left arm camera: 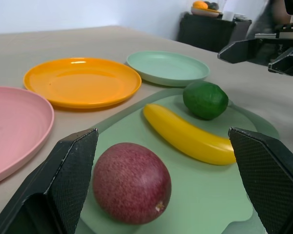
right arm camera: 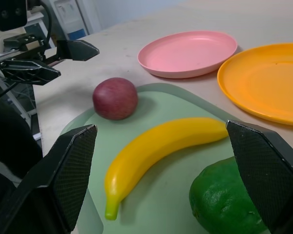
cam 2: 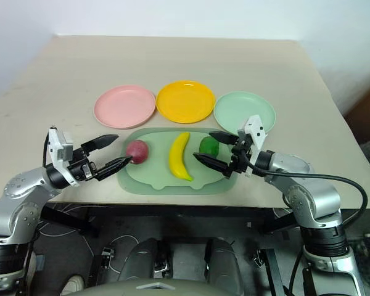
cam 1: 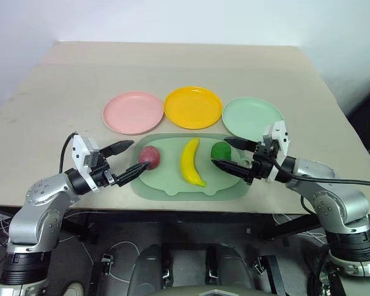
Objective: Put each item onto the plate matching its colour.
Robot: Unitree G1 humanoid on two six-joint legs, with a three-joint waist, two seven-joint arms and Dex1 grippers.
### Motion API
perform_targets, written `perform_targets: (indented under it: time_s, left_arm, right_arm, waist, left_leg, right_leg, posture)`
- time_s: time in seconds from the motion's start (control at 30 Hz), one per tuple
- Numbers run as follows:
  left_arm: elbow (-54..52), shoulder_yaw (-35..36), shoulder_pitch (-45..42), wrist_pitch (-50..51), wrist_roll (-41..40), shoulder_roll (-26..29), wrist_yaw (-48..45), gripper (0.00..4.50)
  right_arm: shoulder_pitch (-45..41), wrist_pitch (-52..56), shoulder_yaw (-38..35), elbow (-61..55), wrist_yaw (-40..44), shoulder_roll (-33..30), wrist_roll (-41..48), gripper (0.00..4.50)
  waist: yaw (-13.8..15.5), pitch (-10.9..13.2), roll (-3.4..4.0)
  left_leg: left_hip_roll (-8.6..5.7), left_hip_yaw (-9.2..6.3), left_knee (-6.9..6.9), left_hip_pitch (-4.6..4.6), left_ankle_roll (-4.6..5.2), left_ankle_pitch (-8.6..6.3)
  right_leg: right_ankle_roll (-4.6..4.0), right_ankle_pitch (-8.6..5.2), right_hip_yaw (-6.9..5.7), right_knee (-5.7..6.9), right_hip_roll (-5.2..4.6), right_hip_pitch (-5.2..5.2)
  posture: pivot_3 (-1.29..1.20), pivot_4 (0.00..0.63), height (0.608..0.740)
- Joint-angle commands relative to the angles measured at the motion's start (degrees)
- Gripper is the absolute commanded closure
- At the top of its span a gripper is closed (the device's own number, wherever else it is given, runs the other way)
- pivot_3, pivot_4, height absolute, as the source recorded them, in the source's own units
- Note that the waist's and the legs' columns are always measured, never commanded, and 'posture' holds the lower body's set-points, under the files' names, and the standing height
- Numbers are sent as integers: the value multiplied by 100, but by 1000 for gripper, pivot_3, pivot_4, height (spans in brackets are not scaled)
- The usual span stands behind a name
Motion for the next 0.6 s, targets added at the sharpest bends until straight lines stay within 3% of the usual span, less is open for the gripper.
perform_targets:
  time_s: [0.03,0.27,0.6]
  left_arm:
    - [-274,79,-31,-12,-33,22,56,18]
    - [-367,48,-42,27,-48,-61,223,18]
    - [-484,-163,-167,91,-25,-300,438,18]
  right_arm:
    - [-175,-48,-124,24,87,-68,96,0]
    - [-328,-24,-141,163,-127,5,11,0]
    - [-458,241,-142,371,-1060,190,-230,0]
  waist:
    - [1,0,0]
    - [5,0,0]
    - [0,0,0]
  left_leg:
    - [0,0,0,0,0,0]
    - [0,0,0,0,0,0]
    - [-4,1,1,0,0,0]
  right_leg:
    - [0,0,0,0,0,0]
    - [0,0,0,0,-1,1]
    - [0,0,0,0,0,1]
  posture:
    - [0,150,695]
    - [0,150,695]
    - [0,150,695]
